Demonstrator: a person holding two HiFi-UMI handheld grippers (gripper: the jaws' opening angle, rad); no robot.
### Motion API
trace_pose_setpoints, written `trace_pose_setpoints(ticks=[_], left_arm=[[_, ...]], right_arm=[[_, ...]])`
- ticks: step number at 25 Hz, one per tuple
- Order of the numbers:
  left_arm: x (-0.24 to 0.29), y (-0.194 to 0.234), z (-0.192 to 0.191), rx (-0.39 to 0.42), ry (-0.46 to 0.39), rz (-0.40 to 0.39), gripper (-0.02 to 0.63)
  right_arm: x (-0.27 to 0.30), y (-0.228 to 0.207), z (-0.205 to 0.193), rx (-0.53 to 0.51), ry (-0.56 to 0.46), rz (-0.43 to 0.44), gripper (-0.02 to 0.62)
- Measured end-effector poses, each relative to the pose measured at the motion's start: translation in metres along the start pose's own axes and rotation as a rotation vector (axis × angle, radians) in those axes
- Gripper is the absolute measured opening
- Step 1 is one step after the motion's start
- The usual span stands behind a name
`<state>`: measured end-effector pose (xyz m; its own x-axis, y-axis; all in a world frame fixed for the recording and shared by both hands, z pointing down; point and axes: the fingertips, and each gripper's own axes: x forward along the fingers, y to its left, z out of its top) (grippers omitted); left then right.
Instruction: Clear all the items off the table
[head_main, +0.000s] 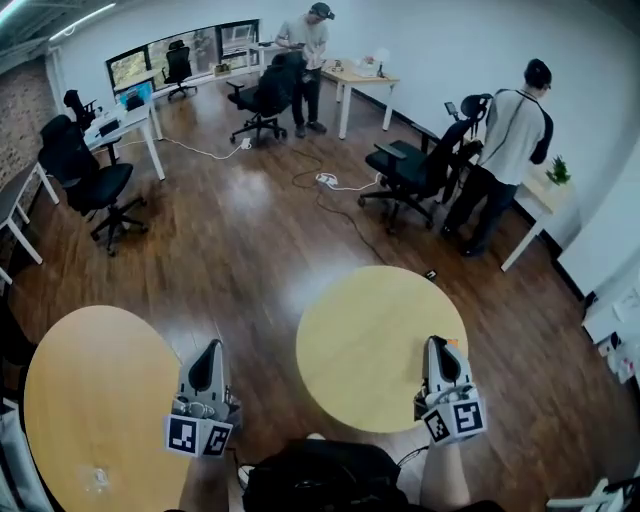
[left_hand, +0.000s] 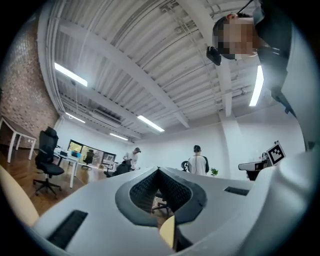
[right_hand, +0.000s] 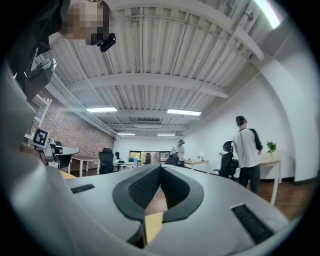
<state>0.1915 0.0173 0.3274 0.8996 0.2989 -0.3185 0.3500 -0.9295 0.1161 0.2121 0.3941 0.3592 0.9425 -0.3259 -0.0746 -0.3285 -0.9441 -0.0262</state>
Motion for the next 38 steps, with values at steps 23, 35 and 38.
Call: trace_pose_setpoints(ticks=[23,35,38], left_arm=[[0.161,-0.119,-0.077,-0.198,0.104,-0.591,0.000],[0.185,-0.142,-0.149,-0.155,0.283,-0.618,0.000],[0.188,-0.161,-0.179,-0.174,0.361,-0.612,0.000]], right_arm=[[-0.124,-0.091,0.013,0.000,0.058,-0.673,0.140],[-0.109,-0.110,-0.117,0.065,0.421,-0.693,0.330],[-0.108,-0.133,-0.153,0.105,0.522,-0.671,0.330]])
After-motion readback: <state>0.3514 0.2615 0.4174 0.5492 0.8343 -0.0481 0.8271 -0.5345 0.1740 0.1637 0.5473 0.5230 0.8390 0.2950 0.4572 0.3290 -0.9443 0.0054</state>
